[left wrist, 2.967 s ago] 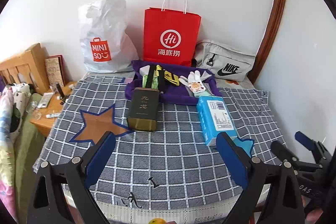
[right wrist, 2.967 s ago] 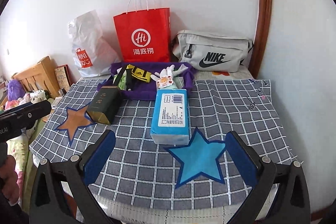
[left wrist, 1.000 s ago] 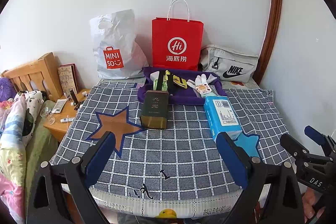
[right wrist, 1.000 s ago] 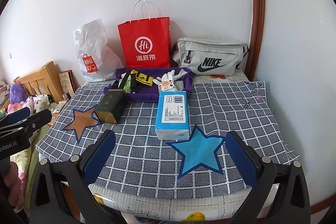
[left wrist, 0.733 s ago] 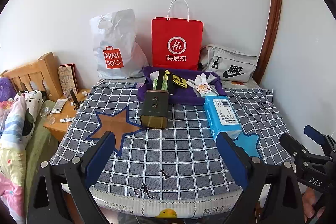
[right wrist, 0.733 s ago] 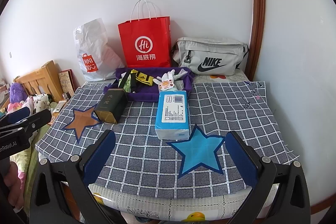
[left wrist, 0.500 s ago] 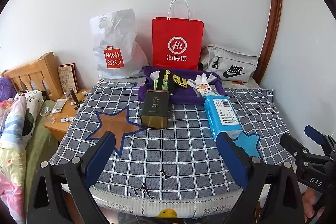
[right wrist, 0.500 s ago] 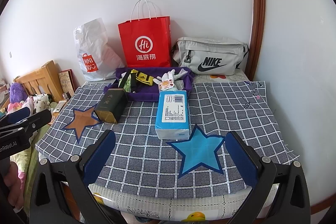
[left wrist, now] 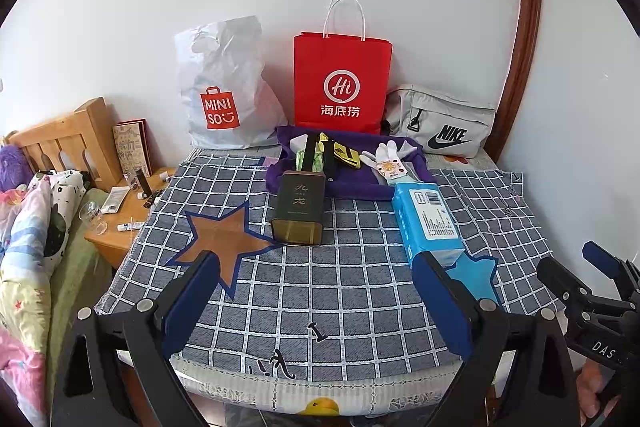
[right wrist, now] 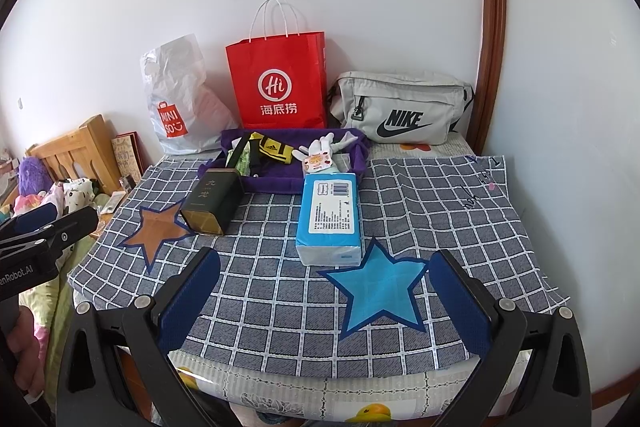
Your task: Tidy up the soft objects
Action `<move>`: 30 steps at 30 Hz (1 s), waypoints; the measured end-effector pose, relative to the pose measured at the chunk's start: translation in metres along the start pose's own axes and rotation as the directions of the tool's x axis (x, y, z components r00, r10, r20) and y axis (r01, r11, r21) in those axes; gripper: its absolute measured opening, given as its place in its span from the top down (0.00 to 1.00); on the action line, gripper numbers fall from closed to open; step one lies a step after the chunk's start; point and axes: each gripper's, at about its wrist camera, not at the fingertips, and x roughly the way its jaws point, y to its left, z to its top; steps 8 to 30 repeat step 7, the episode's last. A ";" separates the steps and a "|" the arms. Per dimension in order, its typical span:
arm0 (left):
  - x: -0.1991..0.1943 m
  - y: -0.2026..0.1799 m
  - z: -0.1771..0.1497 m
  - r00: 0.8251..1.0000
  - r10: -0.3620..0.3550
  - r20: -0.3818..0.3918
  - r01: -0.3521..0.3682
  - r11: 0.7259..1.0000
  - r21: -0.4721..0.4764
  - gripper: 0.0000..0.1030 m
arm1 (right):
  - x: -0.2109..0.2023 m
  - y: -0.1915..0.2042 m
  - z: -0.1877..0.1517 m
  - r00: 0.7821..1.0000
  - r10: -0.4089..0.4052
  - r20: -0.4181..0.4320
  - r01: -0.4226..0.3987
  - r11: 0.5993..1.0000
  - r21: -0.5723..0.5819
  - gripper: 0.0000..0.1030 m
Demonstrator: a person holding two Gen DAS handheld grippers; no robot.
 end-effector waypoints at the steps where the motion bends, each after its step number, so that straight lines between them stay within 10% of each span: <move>1: 0.000 0.001 0.001 1.000 0.002 -0.001 -0.002 1.000 -0.003 0.06 | 0.000 0.000 0.000 1.000 0.000 0.000 0.000 1.000 -0.001 0.00; 30: 0.004 0.001 0.002 1.000 0.008 -0.006 -0.008 1.000 0.005 0.06 | 0.002 0.001 -0.001 1.000 0.007 0.004 -0.007 1.000 -0.002 0.00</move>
